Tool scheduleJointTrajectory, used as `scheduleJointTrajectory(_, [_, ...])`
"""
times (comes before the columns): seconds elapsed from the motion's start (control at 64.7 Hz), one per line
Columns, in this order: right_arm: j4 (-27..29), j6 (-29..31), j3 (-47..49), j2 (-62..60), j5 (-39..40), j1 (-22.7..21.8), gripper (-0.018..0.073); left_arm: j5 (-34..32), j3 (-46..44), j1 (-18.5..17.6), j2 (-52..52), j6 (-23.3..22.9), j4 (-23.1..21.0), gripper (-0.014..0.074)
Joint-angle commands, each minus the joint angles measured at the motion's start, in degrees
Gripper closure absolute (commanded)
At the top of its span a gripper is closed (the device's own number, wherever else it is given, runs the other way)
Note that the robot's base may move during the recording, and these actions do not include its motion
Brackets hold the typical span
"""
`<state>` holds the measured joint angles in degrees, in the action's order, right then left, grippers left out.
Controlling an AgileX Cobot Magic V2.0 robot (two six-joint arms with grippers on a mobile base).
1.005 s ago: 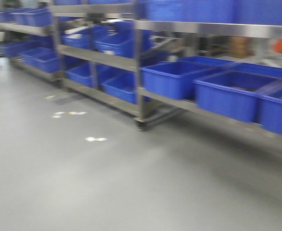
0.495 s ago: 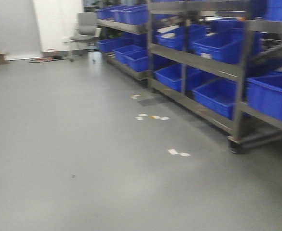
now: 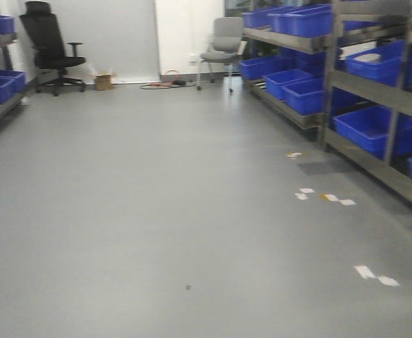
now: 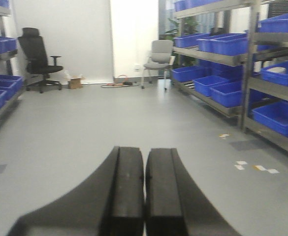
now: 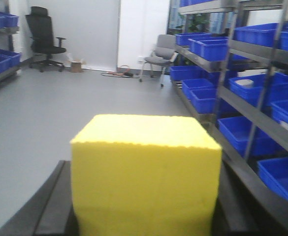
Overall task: Place yellow foam block on left shelf second layer
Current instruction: 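Drive the base down the aisle toward the shelves of blue bins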
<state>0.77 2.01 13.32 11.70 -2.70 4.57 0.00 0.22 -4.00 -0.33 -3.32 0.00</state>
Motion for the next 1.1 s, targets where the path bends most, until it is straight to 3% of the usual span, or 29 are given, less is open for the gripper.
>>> scheduleJointTrajectory(0.0, [0.15,0.3,1.53,0.62,5.06,-0.28,0.0091,-4.61,1.54,-0.04,-1.21,-0.19,-0.32,0.0472])
scheduleJointTrajectory(1.082, [0.15,0.3,1.53,0.62,5.06,-0.28,0.0091,-4.61,1.54,-0.04,-1.21,-0.19,-0.32,0.0472])
